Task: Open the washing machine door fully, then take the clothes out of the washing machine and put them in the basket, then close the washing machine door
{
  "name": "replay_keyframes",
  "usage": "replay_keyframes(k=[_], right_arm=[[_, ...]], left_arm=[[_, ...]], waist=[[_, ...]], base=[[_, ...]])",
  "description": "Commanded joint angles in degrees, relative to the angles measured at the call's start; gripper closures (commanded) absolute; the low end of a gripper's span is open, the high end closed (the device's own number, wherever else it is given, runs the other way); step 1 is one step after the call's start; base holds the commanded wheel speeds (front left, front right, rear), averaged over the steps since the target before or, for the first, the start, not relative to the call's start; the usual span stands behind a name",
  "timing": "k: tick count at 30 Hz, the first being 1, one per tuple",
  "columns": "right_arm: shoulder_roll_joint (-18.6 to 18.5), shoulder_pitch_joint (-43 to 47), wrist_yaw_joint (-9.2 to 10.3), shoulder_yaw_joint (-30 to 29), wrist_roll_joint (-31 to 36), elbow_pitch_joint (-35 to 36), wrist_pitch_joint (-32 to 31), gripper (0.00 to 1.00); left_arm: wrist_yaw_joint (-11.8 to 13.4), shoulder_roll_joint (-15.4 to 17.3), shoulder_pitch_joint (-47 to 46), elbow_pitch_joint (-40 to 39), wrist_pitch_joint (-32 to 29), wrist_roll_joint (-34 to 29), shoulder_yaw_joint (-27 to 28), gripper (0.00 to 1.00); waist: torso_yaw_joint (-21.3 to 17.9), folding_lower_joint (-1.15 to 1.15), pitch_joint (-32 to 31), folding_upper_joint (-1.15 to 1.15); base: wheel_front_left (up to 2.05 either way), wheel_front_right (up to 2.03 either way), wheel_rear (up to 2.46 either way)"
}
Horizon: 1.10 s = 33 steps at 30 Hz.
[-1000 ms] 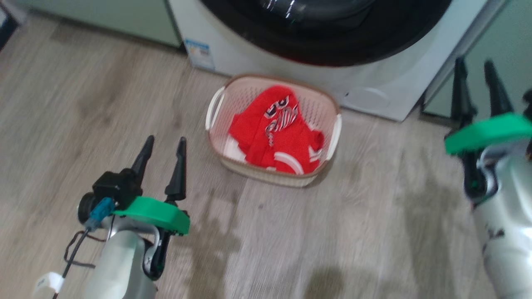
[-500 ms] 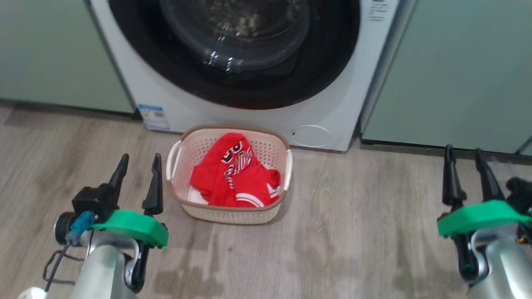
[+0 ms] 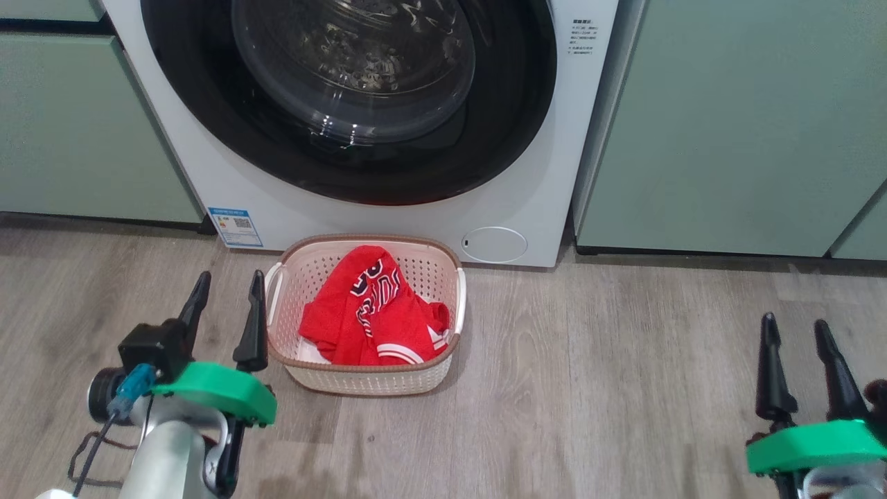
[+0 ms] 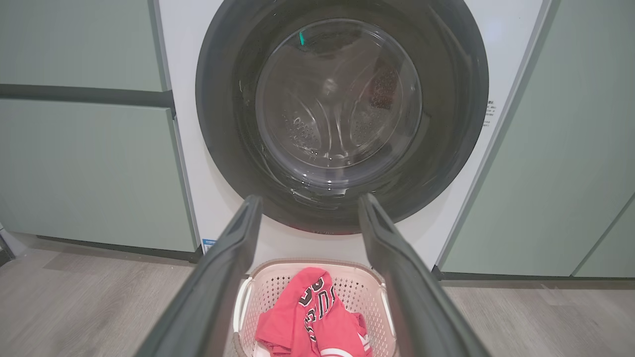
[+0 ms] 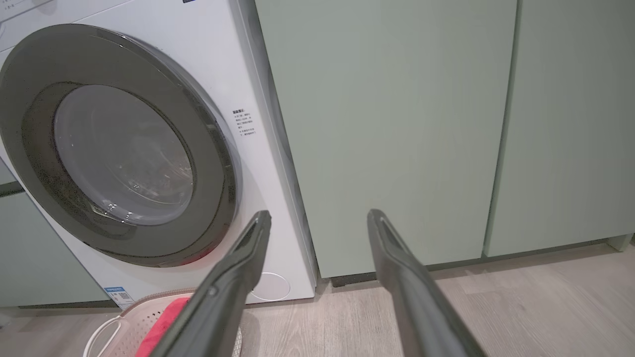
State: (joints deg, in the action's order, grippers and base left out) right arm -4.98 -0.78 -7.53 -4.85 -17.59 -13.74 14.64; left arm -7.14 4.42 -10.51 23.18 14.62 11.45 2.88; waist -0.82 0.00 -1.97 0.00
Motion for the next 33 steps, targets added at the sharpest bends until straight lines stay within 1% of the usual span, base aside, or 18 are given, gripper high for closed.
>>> replay_keyframes(k=[1,5,12,33], right_arm=[[-0.2,-0.9,0.04,0.7,0.6,2.3,0.4,0.00],[0.3,0.4,0.04,-1.5,1.0,3.0,0.4,0.00],[0.7,0.3,0.04,-2.7,1.1,3.6,0.4,0.00],[1.4,0.3,0.04,-2.6,0.9,3.0,0.4,0.00]], left_arm=[[-0.3,1.1,-2.0,-1.6,0.4,-0.6,1.9,0.00],[-0.3,0.6,-1.7,-0.6,0.4,-1.4,2.3,0.00],[-0.3,0.7,-1.5,0.9,0.4,-0.8,2.4,0.00],[-0.3,1.2,-2.4,3.7,0.4,0.1,0.8,0.00]], waist=[[0.0,0.00,0.0,0.00],[-0.4,0.00,-0.1,0.00],[-1.0,0.00,0.0,0.00],[-1.0,0.00,-0.4,0.00]], base=[[0.00,0.00,0.00],[0.00,0.00,0.00],[0.00,0.00,0.00],[0.00,0.00,0.00]])
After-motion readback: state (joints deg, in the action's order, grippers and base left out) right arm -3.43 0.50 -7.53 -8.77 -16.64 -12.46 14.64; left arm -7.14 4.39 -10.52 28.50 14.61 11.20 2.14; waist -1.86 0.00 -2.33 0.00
